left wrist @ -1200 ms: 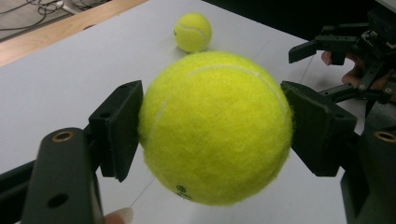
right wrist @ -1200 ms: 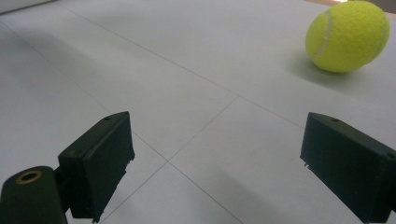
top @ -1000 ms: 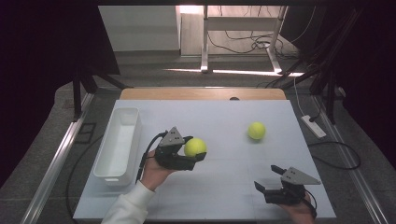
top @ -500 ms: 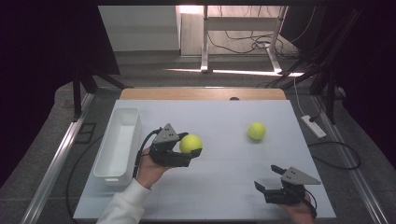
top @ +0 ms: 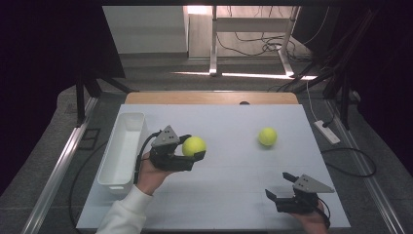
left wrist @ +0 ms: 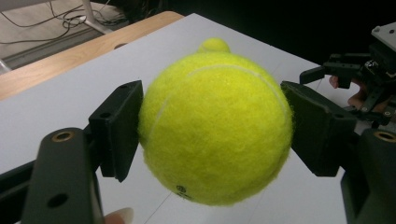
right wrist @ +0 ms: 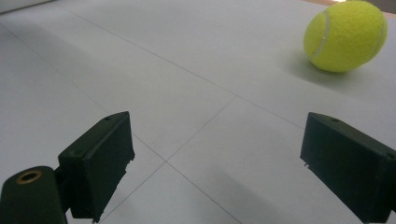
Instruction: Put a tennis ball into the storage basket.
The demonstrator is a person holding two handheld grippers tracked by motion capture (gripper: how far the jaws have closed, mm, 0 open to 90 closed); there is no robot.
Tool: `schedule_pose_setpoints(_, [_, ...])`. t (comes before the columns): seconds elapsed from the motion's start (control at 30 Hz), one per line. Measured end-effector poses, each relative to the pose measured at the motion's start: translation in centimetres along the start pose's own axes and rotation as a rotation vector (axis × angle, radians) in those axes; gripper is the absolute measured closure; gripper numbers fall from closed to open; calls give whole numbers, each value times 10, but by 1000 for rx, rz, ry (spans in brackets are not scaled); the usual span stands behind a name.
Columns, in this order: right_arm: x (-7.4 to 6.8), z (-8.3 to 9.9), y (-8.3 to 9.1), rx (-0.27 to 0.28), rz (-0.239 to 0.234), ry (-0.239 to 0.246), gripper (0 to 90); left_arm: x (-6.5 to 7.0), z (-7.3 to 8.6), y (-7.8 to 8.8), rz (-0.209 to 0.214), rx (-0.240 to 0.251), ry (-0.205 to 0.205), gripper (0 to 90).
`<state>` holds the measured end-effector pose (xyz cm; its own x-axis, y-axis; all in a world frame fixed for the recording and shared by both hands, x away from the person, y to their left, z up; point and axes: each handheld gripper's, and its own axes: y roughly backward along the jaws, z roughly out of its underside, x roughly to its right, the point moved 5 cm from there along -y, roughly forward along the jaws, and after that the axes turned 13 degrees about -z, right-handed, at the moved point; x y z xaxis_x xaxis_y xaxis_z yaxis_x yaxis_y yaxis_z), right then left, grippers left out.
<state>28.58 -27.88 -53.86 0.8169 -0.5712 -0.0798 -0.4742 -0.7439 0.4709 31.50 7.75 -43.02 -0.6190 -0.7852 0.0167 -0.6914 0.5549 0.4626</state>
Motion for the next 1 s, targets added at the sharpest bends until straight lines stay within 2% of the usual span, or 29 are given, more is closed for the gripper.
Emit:
schedule_pose_setpoints(0.53, [0,0,0,-2,5,1,89,-13,-7,12,-22,32,24,263])
schedule_pose_setpoints(1.0, [0,0,0,-3,5,2,89,-17,-10,17,-29,47,33,263])
